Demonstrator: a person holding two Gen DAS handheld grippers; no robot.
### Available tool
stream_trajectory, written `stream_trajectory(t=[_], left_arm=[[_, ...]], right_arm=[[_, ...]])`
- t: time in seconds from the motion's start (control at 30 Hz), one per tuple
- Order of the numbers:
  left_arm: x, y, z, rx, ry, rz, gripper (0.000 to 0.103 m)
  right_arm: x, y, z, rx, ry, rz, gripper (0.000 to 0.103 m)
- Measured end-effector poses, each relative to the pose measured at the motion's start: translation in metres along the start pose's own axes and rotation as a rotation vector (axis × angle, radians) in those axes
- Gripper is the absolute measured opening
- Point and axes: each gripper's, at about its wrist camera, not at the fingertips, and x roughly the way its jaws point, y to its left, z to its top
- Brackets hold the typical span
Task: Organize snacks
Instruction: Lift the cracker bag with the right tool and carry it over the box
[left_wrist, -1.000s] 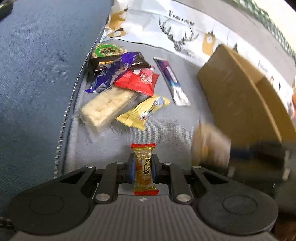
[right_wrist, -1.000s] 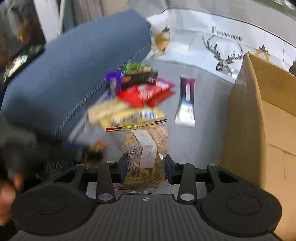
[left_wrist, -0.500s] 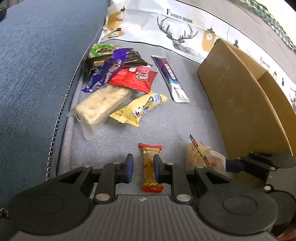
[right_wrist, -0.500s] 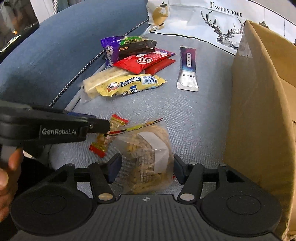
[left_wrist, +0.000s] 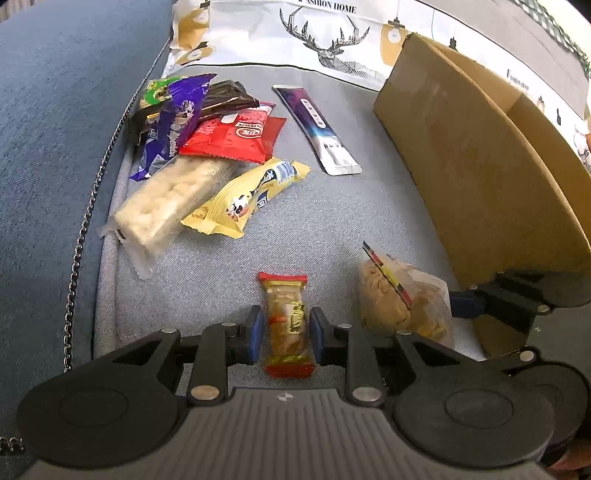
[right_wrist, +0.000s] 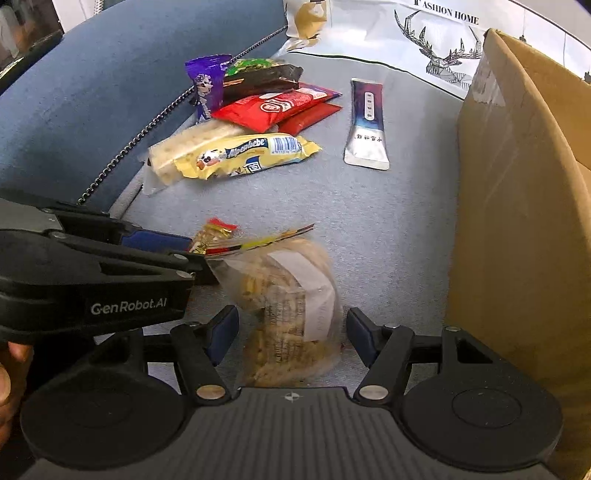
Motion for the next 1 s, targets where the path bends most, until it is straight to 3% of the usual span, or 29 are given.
stream_trajectory(t=[0.1, 0.17, 0.4, 0.67, 0.8, 1.0], left_arm=[[0.001, -0.001, 0.000, 0.002, -0.001, 0.006, 0.026], [0.001, 0.000, 0.000, -0.004, -0.003, 0.013, 0.021], [-0.010, 0.006, -0.003, -0.034, -0.051, -0.001, 0.018], [-0.031, 0.014, -0.008, -0.069, -0.143, -0.031, 0.018], [-0.044, 0.013, -0.012, -0.071, -0.196, -0.044, 0.018], [-0.065, 0.008, -0.020, -0.067, -0.287, -0.080, 0.018]], right_arm=[[0.000, 0.000, 0.000, -0.011, 0.000, -0.008, 0.064], [0.000, 0.001, -0.001, -0.031, -0.004, -0.025, 0.051], [-0.007, 0.003, 0.000, -0.048, -0.028, -0.035, 0.047], [-0.034, 0.006, 0.000, -0.036, -0.116, -0.024, 0.047], [-0.053, 0.011, -0.005, -0.038, -0.193, -0.021, 0.047], [-0.100, 0.003, -0.021, -0.047, -0.385, -0.015, 0.047]])
